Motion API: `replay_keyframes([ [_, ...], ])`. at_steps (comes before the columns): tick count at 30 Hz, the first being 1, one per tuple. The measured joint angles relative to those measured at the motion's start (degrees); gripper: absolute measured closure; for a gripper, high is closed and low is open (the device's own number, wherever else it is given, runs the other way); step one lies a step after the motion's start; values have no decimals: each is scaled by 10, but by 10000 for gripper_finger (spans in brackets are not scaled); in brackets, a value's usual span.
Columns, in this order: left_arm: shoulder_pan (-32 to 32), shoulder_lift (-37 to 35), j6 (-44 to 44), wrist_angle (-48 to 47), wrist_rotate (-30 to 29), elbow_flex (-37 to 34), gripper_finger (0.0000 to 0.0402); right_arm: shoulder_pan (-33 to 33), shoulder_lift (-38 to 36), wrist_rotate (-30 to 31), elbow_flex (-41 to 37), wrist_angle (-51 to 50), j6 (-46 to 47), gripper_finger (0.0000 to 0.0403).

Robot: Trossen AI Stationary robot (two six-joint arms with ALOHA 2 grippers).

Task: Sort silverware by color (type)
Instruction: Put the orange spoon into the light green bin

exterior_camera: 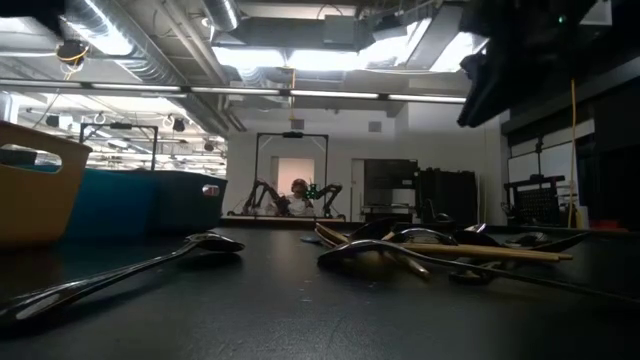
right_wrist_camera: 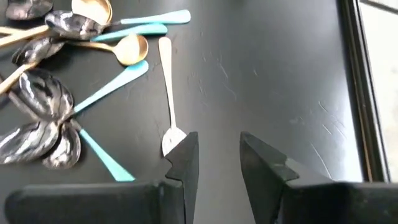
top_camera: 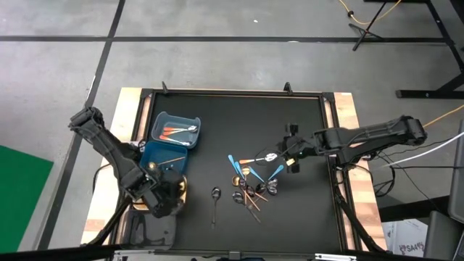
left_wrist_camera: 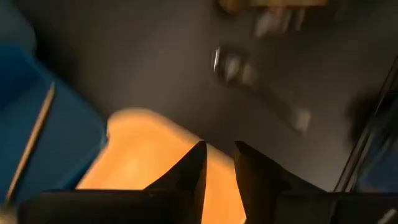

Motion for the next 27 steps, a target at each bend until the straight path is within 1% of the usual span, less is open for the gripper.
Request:
replay_keyframes([
  [2,19,0,0,26,-46,1,326,0,2,0,-18,34,0,297],
  [4,40,0,16,52,-71,1,326,0,3,0,-32,53,0,297],
  [6,60,0,66,88,-73,1,326,0,3,0,-40,78,0,297],
  [12,114,0,263,223,-68,-9,326,0,8,-1,-47,117,9,297],
  [17,146,0,373,277,-68,-9,326,0,31,-24,-47,165,14,297],
  [20,162,0,406,285,-68,-9,326,0,55,-30,-47,182,14,297],
  [27,184,0,420,285,-68,-9,326,0,132,-30,-47,186,14,297],
])
